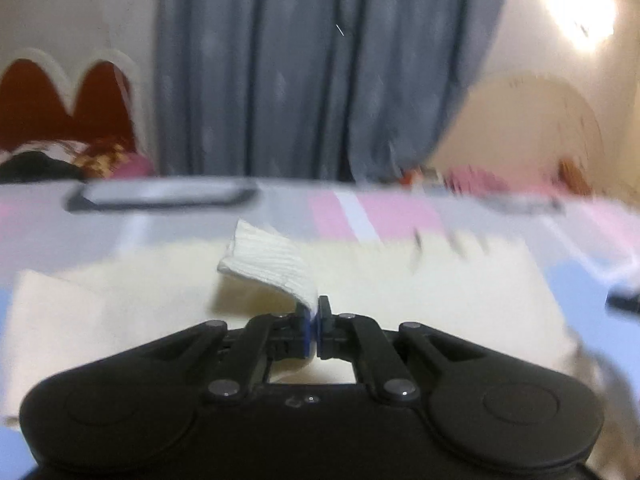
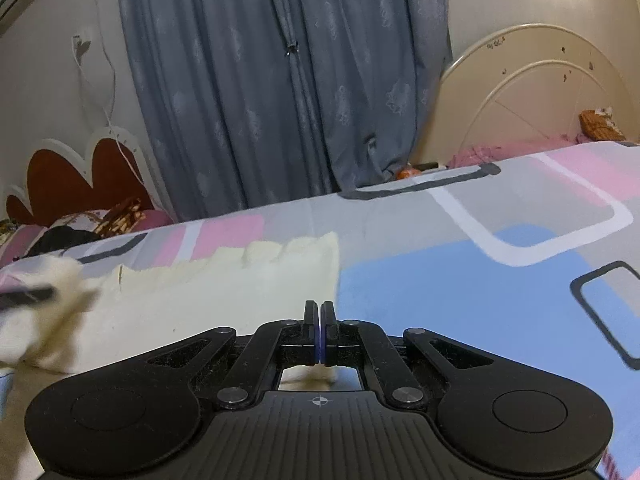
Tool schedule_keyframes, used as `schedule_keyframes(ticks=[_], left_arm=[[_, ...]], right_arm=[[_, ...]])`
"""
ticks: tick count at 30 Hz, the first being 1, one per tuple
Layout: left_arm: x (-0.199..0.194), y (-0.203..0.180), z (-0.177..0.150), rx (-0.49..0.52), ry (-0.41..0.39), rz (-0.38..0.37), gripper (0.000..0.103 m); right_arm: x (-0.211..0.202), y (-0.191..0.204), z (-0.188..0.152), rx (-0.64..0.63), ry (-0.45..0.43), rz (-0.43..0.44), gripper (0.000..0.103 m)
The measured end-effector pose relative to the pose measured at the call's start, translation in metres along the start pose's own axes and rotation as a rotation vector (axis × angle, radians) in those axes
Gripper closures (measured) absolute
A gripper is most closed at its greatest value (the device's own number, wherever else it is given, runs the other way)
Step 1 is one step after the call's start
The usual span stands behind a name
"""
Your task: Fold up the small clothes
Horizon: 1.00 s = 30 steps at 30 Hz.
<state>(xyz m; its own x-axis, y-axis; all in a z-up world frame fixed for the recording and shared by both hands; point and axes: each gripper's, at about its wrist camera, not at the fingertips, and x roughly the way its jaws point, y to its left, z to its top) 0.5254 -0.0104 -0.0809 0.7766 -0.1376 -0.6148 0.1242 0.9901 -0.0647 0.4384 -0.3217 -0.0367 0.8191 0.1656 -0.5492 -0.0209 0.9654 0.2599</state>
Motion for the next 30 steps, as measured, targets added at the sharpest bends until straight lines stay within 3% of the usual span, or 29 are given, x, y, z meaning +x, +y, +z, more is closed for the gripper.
schedule_keyframes(ticks=[3,4,5,6,7,8,9,11,13,16,20,23,25,27,28,29,30], left_arm=[[0.024,-0.004,-0.014,0.030,0.041,-0.005,0.099],[0.025,-0.003,-0.017,0.038,0.024,-0.005,0.093],[0.016,-0.006,-0.025,0.037,0.015,-0.008,0.081],[0.010,-0.005,-0.027,0.037,0.014,-0.010,0.071],[0.001,-0.001,-0.028,0.039,-0.004,0.009,0.050],[-0.010,-0.001,-0.031,0.040,-0.040,0.049,0.038],[-0.025,0.006,-0.034,0.037,-0.086,0.102,0.036],[-0.052,0.022,-0.041,0.014,-0.130,0.162,0.036],[-0.072,0.049,-0.053,-0.050,-0.146,0.243,0.039],[-0.085,0.086,-0.073,-0.119,-0.108,0.314,0.038],[-0.078,0.118,-0.084,-0.183,-0.011,0.306,0.038],[-0.076,0.130,-0.087,-0.241,-0.008,0.245,0.031],[-0.070,0.134,-0.084,-0.269,-0.014,0.208,0.030],[-0.063,0.137,-0.084,-0.280,-0.024,0.191,0.030],[-0.061,0.139,-0.084,-0.291,-0.023,0.180,0.028],[-0.058,0.139,-0.083,-0.300,-0.013,0.179,0.028],[-0.063,0.137,-0.085,-0.303,-0.003,0.185,0.028]], right_arm=[[-0.001,-0.004,0.003,0.019,0.010,0.024,0.103],[-0.001,-0.005,0.004,0.035,0.012,0.044,0.103],[-0.001,-0.004,0.004,0.050,0.017,0.062,0.103],[0.001,-0.002,0.004,0.060,0.025,0.076,0.093],[0.003,0.003,0.004,0.068,0.030,0.087,0.075],[0.003,0.008,0.003,0.070,0.015,0.102,0.028],[0.001,0.015,0.001,0.061,-0.013,0.129,0.019],[0.006,0.032,0.000,0.035,0.003,0.183,0.021],[0.015,0.051,-0.002,0.020,0.025,0.234,0.035],[0.033,0.076,-0.006,0.015,0.070,0.303,0.041],[0.067,0.098,-0.010,0.039,0.159,0.296,0.041],[0.089,0.112,-0.013,0.041,0.210,0.286,0.042],[0.098,0.123,-0.014,0.006,0.210,0.287,0.052],[0.104,0.135,-0.012,-0.035,0.215,0.284,0.074],[0.105,0.139,-0.015,-0.048,0.216,0.284,0.080],[0.106,0.142,-0.015,-0.058,0.216,0.289,0.095],[0.106,0.144,-0.014,-0.067,0.212,0.293,0.099]])
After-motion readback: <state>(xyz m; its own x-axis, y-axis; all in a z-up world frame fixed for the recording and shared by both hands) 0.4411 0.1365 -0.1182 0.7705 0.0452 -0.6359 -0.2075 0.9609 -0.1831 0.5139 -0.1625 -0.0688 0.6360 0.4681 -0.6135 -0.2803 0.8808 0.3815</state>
